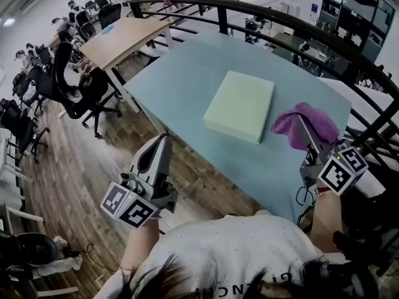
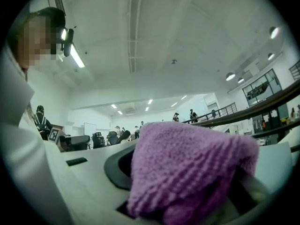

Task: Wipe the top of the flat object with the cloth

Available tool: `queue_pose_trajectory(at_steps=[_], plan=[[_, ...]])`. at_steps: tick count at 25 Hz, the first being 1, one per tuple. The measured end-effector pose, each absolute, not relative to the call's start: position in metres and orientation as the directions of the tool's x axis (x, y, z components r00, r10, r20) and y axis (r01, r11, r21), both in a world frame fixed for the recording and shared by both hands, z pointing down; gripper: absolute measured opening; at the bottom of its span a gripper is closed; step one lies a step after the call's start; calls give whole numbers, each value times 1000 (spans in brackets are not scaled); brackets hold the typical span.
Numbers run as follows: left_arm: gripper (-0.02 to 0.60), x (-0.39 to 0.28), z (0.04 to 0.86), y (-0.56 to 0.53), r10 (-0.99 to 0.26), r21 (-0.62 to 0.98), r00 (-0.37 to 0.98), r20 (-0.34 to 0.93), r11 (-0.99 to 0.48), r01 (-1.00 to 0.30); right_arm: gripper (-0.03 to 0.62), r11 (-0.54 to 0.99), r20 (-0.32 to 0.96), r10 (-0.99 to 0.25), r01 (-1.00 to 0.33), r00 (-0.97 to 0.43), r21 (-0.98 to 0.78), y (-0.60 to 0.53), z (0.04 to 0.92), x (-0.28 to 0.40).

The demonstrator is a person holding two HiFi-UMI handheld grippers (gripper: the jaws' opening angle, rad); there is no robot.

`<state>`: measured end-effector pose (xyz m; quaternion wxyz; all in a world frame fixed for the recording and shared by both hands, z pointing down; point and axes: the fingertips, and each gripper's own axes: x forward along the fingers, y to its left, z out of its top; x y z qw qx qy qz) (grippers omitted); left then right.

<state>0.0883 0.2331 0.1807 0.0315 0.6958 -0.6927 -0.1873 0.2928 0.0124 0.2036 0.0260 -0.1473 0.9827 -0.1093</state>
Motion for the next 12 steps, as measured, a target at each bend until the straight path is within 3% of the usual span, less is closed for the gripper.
queue_pose_trajectory(at_steps=[6, 12], plan=[[0, 53, 202, 186, -973, 384, -67, -222, -24, -923, 31, 916, -17, -289, -272, -957, -296, -28, 227, 269], [0, 41, 226, 127, -987, 405, 25, -158, -88, -910, 31, 902, 7, -305, -291, -952, -318, -55, 250, 252]])
